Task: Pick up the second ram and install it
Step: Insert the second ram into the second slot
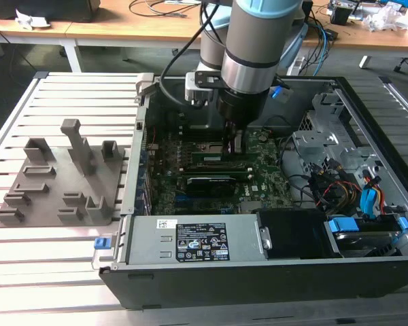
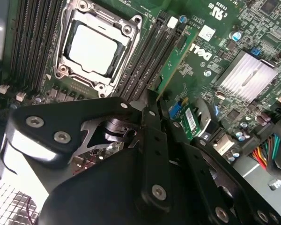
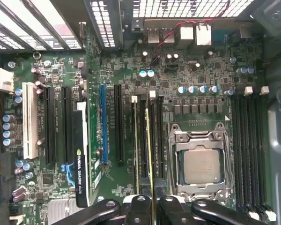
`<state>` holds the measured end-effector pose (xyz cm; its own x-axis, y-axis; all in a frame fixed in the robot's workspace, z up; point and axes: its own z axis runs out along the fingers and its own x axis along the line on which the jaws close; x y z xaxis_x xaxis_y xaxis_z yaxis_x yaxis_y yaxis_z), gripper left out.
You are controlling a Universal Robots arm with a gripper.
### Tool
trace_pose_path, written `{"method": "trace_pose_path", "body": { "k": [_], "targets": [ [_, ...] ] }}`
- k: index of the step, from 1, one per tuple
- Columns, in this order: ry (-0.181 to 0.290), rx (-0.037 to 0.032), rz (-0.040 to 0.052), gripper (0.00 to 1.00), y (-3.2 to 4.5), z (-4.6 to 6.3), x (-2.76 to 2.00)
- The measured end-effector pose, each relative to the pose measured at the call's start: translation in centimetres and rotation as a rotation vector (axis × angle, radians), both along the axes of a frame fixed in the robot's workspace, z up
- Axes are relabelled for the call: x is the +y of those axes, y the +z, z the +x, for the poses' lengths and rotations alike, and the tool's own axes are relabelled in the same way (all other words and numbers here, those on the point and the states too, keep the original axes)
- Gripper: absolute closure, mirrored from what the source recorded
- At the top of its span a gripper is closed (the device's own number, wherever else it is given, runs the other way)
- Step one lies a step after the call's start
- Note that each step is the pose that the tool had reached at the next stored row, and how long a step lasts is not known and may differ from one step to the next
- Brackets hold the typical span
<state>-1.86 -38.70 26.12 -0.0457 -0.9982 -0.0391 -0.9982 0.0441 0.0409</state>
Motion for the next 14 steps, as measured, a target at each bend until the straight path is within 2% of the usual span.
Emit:
{"method": "trace_pose_path", "body": {
  "k": [10, 14],
  "targets": [
    [-0.003, 0.0, 0.0, 0.86, -1.53, 0.0, 0.24],
    [-0.019, -0.0001, 0.0, 0.86, -1.94, -0.4, 0.57]
  ]
}}
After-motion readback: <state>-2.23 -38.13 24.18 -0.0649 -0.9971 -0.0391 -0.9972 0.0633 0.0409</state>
